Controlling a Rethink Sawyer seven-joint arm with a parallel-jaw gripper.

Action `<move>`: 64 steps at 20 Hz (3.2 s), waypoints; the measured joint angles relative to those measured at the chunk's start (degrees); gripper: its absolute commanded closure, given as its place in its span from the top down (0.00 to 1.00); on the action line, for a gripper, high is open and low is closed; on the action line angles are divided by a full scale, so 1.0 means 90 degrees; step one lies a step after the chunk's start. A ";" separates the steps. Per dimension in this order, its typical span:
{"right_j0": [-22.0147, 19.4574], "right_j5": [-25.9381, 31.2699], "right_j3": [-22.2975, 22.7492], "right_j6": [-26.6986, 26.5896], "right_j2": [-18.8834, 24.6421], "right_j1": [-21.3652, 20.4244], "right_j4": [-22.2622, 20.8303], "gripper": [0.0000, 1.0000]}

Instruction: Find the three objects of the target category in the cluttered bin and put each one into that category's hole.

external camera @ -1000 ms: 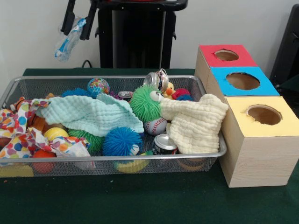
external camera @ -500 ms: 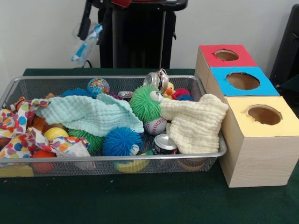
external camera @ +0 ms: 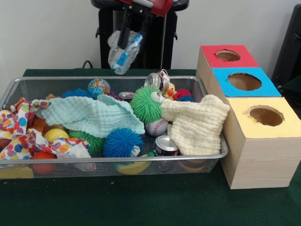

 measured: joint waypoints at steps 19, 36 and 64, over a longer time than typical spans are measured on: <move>0.1371 0.0489 -0.0632 0.0011 -0.1095 0.0409 0.0708 0.00; 0.2539 0.1056 -0.1434 0.0712 -0.2249 0.0979 0.1355 0.00; 0.3588 0.1054 -0.1625 0.1613 -0.3246 0.2089 0.1612 0.00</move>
